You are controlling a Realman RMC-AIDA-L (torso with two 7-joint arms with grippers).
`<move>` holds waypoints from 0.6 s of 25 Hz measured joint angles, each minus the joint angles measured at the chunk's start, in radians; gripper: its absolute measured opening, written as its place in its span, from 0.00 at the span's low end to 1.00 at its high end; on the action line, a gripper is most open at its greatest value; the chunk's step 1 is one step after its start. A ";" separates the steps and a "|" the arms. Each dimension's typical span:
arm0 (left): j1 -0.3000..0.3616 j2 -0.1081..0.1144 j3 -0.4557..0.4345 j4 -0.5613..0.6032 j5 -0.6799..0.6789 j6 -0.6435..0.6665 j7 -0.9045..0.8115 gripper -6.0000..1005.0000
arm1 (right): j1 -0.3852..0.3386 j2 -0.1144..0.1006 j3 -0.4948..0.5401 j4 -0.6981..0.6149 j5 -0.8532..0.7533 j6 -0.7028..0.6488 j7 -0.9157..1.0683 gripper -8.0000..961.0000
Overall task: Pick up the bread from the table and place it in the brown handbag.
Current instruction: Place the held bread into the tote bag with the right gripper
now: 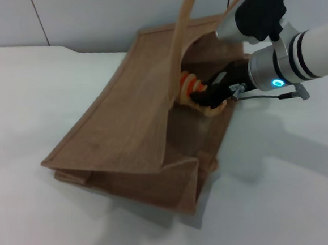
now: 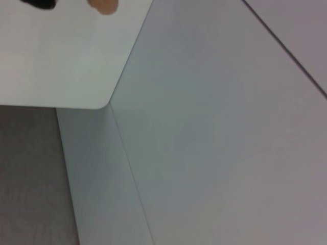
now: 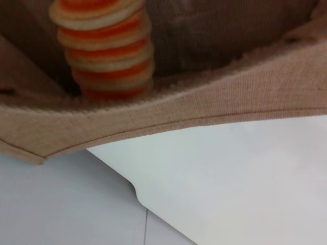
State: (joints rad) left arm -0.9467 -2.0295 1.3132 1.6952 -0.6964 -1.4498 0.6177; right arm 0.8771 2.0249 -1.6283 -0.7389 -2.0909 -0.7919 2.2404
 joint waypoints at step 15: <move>-0.022 -0.002 0.069 0.020 -0.025 0.011 -0.028 0.12 | 0.041 0.007 -0.046 0.003 0.112 0.063 -0.008 0.31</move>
State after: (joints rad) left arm -0.9685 -2.0310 1.3817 1.7150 -0.7216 -1.4387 0.5898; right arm 0.9176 2.0318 -1.6742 -0.7354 -1.9789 -0.7287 2.2320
